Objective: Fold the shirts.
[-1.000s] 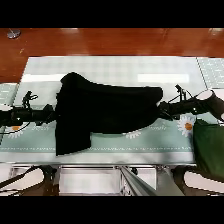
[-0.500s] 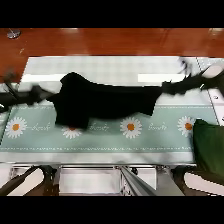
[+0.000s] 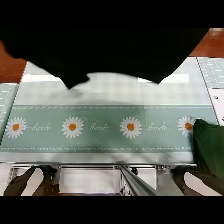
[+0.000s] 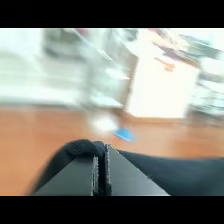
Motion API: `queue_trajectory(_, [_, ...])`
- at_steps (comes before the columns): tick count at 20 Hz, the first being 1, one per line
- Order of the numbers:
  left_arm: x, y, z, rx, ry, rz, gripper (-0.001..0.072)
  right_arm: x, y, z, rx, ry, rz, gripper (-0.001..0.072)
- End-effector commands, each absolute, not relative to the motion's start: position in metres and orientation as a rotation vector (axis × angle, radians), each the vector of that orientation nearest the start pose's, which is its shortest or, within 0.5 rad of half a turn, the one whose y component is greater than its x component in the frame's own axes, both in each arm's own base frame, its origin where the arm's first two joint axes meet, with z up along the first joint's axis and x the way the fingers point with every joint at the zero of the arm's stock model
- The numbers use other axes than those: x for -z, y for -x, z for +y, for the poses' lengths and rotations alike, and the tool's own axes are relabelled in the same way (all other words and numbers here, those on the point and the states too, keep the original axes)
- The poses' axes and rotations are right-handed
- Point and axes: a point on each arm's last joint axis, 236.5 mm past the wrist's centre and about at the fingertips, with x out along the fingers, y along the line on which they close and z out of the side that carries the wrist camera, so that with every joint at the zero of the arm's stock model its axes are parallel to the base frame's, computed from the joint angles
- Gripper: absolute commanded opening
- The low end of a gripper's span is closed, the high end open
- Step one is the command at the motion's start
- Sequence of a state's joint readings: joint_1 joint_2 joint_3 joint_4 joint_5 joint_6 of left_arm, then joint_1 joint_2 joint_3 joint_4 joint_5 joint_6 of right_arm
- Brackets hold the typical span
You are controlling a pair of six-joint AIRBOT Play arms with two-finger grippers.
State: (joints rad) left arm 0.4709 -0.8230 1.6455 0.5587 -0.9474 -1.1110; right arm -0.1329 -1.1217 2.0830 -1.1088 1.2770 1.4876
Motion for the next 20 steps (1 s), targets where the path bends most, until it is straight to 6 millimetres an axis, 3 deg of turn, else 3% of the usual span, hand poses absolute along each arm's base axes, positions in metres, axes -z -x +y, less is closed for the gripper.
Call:
queue_trajectory(1, [-0.559,-0.235,-0.012,0.063,-0.051,-0.266,0.0020,-0.496,-0.273,0.041,-0.195,-0.050,0.141,0.0031])
queue_trajectory(4, [-0.549,-0.191,-0.008,-0.074,-0.140,-0.227,0.0020,-0.489,-0.218,0.026,-0.101,-0.014,0.131,0.0032])
queue_trajectory(6, [-0.538,-0.169,-0.004,-0.126,-0.160,-0.192,0.0020,-0.479,-0.194,0.018,-0.053,0.008,0.160,0.0032])
queue_trajectory(8, [-0.524,-0.159,0.003,-0.140,-0.175,-0.158,0.0020,-0.470,-0.181,0.010,-0.015,0.020,0.195,0.0031])
queue_trajectory(10, [-0.496,-0.167,0.014,-0.140,-0.151,-0.067,0.0019,-0.462,-0.180,0.010,-0.014,0.020,0.228,0.0032])
queue_trajectory(12, [-0.456,-0.191,0.019,-0.115,-0.128,0.062,0.0019,-0.446,-0.191,0.011,-0.029,0.010,0.277,0.0031])
queue_trajectory(14, [-0.413,-0.224,0.025,-0.104,-0.112,0.177,0.0019,-0.411,-0.213,0.008,-0.032,-0.006,0.384,0.0032])
queue_trajectory(17, [-0.338,-0.278,0.033,-0.085,-0.042,0.386,0.0020,-0.336,-0.263,0.008,-0.065,-0.042,0.607,0.0031])
queue_trajectory(20, [-0.261,-0.338,0.030,-0.026,0.041,0.576,0.0020,-0.263,-0.327,0.014,-0.136,-0.075,0.761,0.0031])
